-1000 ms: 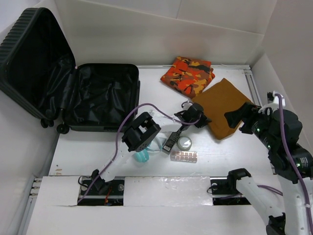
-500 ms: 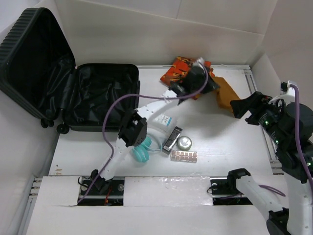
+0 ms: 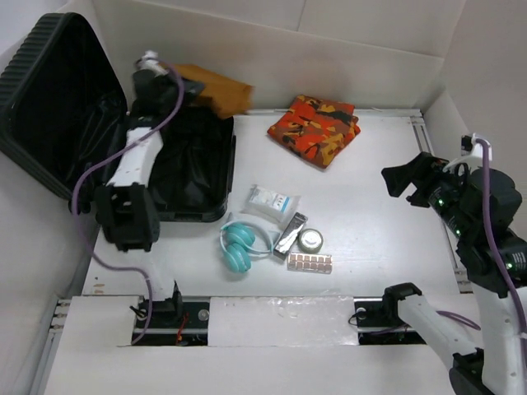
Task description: Pack the luggage
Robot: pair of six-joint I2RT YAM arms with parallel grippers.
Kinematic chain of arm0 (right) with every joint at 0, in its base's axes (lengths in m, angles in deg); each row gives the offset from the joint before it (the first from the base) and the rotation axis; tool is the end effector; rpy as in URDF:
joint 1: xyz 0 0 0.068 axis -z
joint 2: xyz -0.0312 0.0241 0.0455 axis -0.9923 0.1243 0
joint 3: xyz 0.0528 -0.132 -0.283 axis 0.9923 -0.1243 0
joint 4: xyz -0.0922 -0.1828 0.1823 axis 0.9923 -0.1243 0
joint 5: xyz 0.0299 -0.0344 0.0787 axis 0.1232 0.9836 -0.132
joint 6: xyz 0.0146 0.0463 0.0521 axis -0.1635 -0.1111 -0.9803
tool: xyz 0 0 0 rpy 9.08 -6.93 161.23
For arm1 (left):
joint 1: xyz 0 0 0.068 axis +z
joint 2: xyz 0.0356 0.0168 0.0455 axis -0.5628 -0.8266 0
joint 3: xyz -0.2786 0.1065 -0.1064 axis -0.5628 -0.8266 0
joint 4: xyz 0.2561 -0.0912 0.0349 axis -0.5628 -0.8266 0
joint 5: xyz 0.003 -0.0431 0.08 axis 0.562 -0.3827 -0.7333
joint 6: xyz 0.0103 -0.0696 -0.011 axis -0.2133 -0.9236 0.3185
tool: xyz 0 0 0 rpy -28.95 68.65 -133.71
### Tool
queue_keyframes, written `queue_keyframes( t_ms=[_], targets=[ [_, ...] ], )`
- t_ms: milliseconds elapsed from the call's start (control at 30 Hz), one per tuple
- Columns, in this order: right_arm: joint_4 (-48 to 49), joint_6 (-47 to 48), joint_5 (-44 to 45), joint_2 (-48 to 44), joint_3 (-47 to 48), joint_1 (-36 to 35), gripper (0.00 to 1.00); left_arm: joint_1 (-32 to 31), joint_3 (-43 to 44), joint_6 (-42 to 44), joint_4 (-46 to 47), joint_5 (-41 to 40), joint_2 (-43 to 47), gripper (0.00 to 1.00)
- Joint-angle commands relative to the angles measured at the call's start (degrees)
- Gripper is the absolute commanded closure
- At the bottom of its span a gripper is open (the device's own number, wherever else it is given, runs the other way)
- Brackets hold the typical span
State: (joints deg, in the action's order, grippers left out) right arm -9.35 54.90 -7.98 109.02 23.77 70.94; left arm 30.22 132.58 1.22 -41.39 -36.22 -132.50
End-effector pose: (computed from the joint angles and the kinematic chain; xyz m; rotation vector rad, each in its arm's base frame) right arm 0.0866 0.0176 0.5027 0.2063 1.7938 0.4482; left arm 0.5242 -0.0625 0.4380 -0.2619 1.6285 -1.0636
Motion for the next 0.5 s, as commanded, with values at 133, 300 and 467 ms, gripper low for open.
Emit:
queue_keyframes(
  t_ms=[133, 300, 467],
  targets=[
    [3.8, 0.8, -2.7, -0.7, -4.0, -0.7, 0.15, 14.9, -38.4, 0.0, 27.3, 9.2, 23.0, 1.00],
    [3.8, 0.8, -2.7, -1.3, -6.5, -0.7, 0.15, 22.7, -63.4, -4.5, 34.2, 10.6, 31.9, 1.00],
    [5.0, 0.8, -4.2, -0.7, -8.3, -0.7, 0.15, 23.3, -69.5, -3.7, 23.9, 7.2, 44.2, 1.00]
  ],
)
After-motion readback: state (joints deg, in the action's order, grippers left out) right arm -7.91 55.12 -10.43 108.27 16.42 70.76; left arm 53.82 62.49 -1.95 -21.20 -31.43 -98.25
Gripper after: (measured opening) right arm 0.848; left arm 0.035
